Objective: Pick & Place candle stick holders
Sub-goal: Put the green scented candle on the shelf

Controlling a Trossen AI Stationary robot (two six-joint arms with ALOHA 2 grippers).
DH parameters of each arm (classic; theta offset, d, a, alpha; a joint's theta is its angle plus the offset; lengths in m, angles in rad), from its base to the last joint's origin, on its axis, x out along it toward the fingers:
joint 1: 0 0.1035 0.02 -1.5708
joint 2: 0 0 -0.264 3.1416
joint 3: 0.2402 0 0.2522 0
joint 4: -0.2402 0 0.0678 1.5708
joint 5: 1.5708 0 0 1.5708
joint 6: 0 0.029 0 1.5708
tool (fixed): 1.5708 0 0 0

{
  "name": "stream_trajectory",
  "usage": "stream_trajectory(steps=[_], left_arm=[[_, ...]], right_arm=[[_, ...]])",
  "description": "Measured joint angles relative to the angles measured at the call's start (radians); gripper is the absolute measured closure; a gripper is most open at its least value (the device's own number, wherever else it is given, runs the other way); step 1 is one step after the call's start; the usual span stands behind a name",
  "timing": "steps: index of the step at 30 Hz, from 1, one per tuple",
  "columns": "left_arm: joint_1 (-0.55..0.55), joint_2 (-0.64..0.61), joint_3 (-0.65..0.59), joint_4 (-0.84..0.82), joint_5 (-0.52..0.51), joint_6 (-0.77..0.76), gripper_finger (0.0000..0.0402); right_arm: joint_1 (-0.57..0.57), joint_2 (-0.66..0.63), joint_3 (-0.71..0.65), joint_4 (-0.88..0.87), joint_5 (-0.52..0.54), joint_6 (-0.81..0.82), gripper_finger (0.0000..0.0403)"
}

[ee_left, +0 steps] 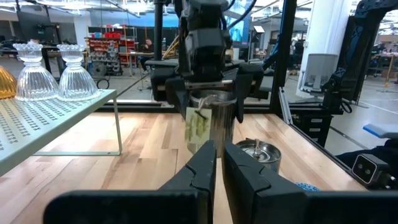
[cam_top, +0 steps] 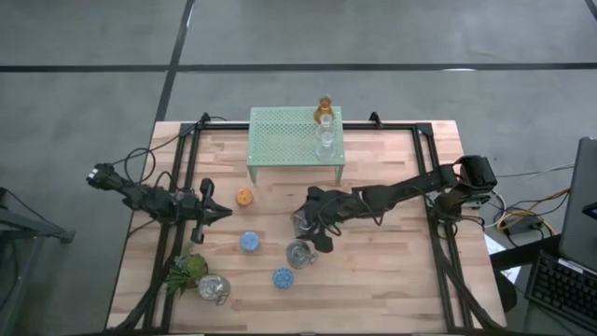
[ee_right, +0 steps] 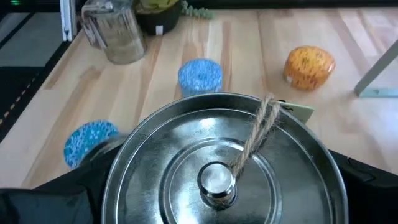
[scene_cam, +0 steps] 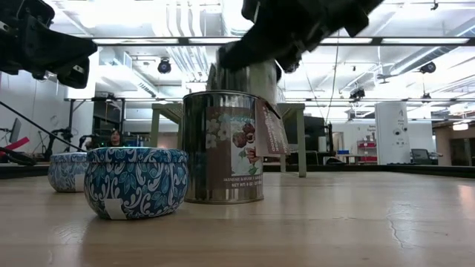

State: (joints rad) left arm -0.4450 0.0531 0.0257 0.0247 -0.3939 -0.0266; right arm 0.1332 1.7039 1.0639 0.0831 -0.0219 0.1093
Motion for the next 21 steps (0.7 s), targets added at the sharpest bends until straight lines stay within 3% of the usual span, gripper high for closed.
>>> stream_trajectory(steps=[21], left_arm=[[0.000, 0.000, 0.000, 0.000, 0.000, 0.000, 0.0371]], right_arm=[[-0.154, -0.001, 0.296, -0.205, -0.027, -0.095, 0.0056]])
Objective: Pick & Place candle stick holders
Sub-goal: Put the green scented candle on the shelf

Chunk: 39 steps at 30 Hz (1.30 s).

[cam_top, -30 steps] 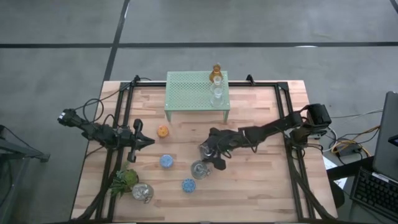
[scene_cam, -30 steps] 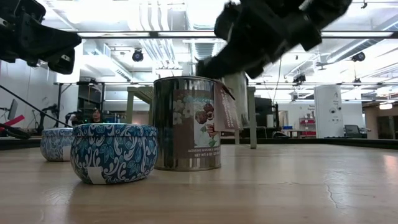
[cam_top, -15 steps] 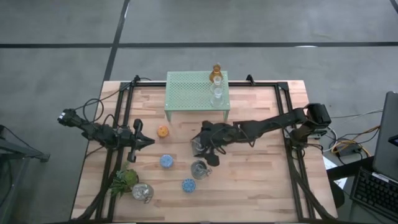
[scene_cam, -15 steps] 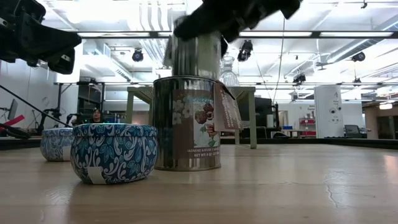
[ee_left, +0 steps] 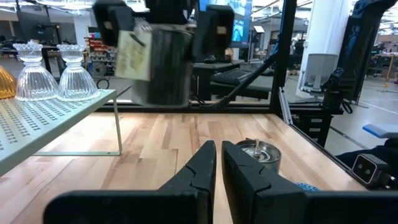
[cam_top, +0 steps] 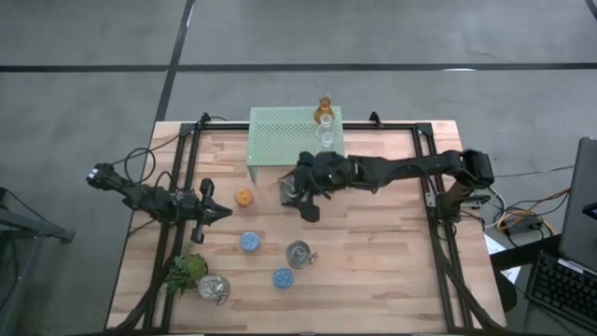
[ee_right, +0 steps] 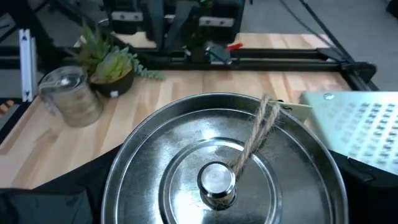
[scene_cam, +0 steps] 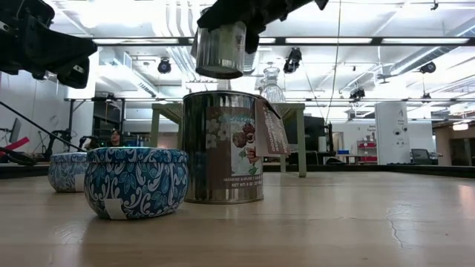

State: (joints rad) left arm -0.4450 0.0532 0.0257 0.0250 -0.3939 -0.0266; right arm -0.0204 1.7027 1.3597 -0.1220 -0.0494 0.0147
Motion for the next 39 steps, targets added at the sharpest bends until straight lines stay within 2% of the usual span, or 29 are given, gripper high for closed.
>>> stream_trajectory(steps=[21, 31, 37, 39], left_arm=[[0.000, 0.000, 0.000, 0.000, 0.000, 0.000, 0.0371], [0.000, 0.000, 0.000, 0.000, 0.000, 0.000, 0.0371], [0.000, 0.001, 0.000, 0.000, 0.000, 0.000, 0.0371], [0.000, 0.002, 0.000, 0.000, 0.000, 0.000, 0.0371]], right_arm=[[-0.261, 0.016, 0.084, 0.034, 0.006, 0.111, 0.0056], [-0.318, 0.112, 0.215, 0.038, 0.121, 0.198, 0.0055], [-0.324, 0.156, 0.224, 0.015, 0.229, 0.237, 0.0054], [-0.320, 0.164, 0.224, -0.005, 0.233, 0.247, 0.0052]])
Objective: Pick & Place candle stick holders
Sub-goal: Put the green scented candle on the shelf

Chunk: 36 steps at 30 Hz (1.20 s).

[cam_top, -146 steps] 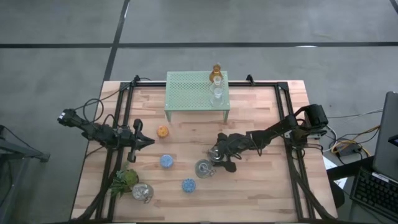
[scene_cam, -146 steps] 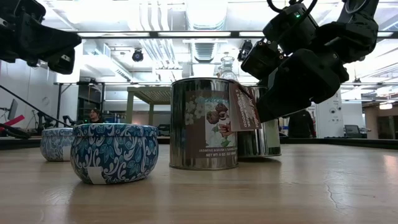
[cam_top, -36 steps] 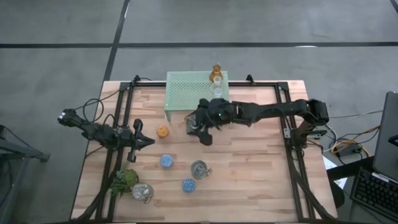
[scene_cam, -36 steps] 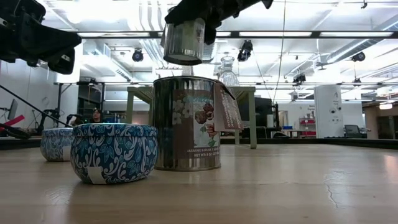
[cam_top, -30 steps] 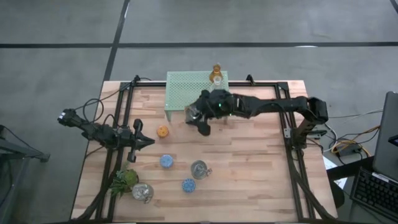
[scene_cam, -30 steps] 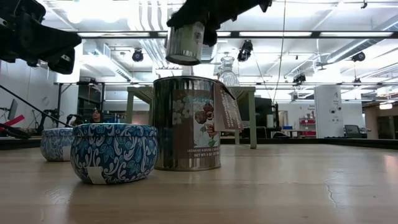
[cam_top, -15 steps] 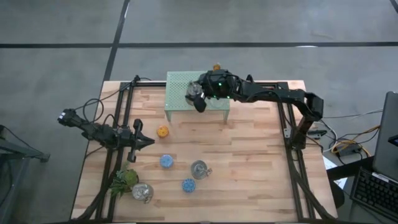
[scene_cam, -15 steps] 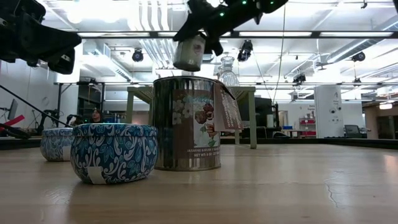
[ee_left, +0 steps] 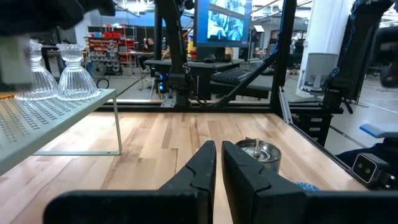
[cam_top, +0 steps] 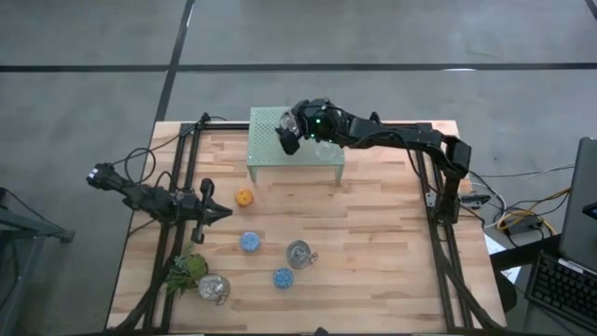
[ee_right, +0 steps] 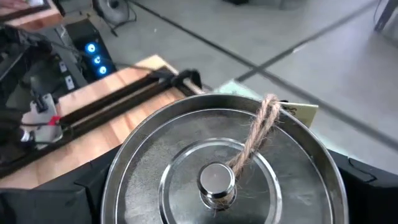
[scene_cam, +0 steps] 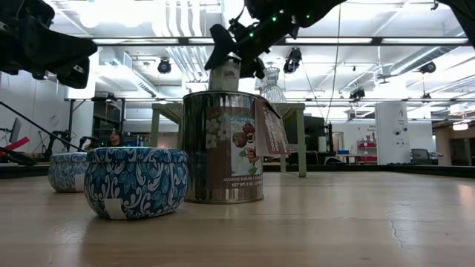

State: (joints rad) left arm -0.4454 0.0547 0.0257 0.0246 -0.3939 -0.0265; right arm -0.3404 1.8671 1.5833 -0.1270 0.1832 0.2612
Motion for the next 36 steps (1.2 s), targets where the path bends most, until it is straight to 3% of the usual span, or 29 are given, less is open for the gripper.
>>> stream_trajectory(steps=[5, 36], left_arm=[[0.000, 0.000, 0.000, 0.000, 0.000, 0.000, 0.0371], [0.000, 0.000, 0.000, -0.001, 0.000, 0.000, 0.0371]], right_arm=[[0.011, 0.012, 0.000, -0.023, 0.039, -0.021, 0.0055], [0.050, 0.013, 0.000, -0.037, 0.028, -0.085, 0.0053]])
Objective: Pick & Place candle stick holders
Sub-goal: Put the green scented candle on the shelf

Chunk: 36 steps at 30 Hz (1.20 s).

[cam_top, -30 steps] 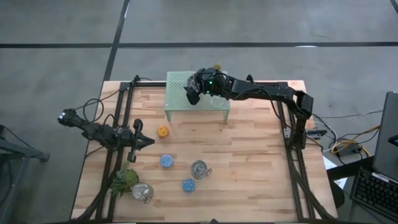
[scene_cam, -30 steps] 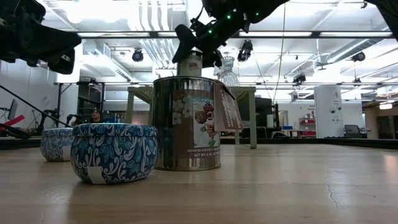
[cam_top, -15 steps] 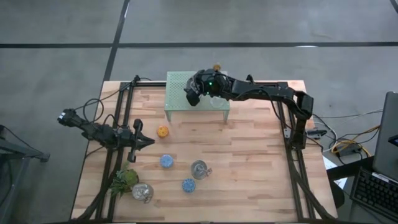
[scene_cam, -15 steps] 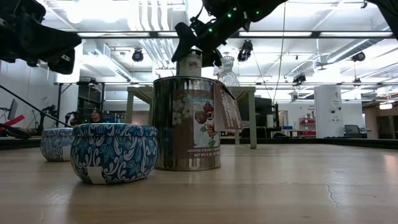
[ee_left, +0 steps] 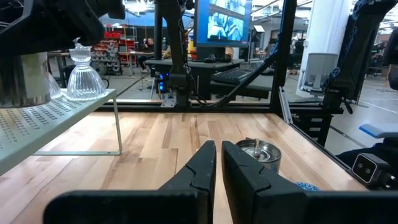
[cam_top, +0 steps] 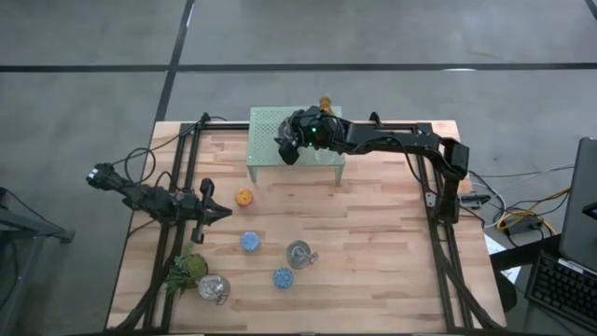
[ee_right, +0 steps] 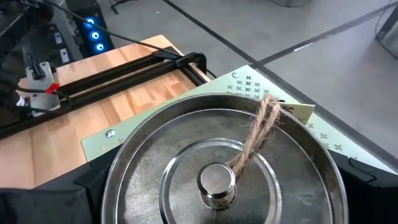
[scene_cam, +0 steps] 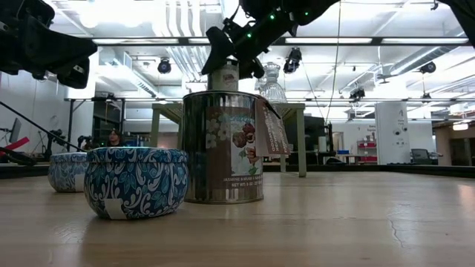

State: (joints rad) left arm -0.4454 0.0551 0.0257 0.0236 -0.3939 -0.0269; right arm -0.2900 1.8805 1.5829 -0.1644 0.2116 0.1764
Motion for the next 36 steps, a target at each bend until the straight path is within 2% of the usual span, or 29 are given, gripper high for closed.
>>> stream_trajectory(steps=[12, 26, 33, 36], left_arm=[[0.000, 0.000, 0.000, 0.000, 0.000, 0.000, 0.0371], [0.000, 0.000, 0.000, 0.000, 0.000, 0.000, 0.0371], [0.000, 0.000, 0.000, 0.000, 0.000, 0.000, 0.0371], [0.000, 0.000, 0.000, 0.000, 0.000, 0.000, 0.0371]], right_arm=[[-0.018, 0.000, 0.020, 0.021, -0.006, -0.048, 0.0051], [0.036, 0.003, 0.027, 0.048, -0.003, -0.001, 0.0052], [0.100, 0.003, 0.027, 0.043, 0.087, 0.108, 0.0054], [0.107, 0.004, 0.027, 0.039, 0.205, 0.128, 0.0051]])
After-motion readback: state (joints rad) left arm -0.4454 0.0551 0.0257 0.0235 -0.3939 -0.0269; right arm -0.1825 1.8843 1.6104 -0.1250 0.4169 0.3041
